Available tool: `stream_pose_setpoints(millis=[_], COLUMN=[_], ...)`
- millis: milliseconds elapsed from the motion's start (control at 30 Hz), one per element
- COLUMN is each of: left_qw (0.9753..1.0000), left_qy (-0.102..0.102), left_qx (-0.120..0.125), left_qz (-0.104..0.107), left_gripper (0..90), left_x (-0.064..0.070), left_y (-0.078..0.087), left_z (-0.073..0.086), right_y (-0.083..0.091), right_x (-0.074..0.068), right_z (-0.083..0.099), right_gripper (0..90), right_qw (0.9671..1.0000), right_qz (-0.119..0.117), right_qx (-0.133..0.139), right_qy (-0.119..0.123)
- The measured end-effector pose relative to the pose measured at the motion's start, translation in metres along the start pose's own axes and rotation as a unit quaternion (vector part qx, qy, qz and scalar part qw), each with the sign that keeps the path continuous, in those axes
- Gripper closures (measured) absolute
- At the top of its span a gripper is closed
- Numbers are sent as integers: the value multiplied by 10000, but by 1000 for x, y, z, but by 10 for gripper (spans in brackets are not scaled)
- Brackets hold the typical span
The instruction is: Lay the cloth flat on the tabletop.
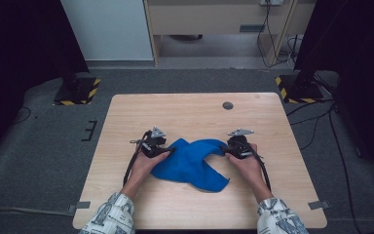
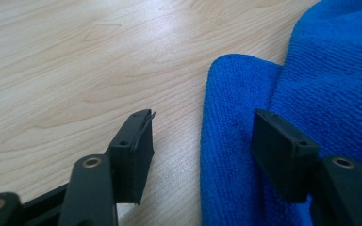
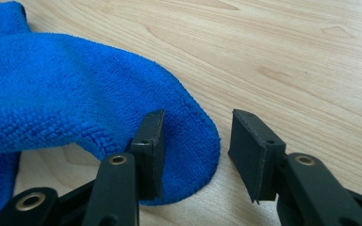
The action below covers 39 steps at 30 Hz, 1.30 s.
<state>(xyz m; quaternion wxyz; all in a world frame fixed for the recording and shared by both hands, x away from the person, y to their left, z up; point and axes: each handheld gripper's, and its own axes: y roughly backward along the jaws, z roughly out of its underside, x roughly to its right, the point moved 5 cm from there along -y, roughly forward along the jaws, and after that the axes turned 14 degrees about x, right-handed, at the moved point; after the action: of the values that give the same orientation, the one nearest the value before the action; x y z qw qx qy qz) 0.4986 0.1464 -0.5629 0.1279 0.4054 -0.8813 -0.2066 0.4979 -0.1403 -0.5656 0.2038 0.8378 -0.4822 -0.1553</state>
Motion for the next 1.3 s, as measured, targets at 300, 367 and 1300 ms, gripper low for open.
stream_pose_setpoints(millis=[300,367,1300], left_qw=[9999,9999,9949], left_qy=[8,24,-43], left_qx=[-57,-52,924], left_qz=[118,121,-393], left_gripper=[778,804,862], left_x=[2,3,7], left_y=[-2,-1,68], left_z=[1,1,-28], right_y=[5,6,52], right_x=[-7,-7,-18], right_z=[3,3,-22], right_gripper=[856,862,874], right_qw=[9996,9996,9965], right_qz=[-249,-250,-569], right_qx=[-35,-35,469], right_qy=[131,129,399])
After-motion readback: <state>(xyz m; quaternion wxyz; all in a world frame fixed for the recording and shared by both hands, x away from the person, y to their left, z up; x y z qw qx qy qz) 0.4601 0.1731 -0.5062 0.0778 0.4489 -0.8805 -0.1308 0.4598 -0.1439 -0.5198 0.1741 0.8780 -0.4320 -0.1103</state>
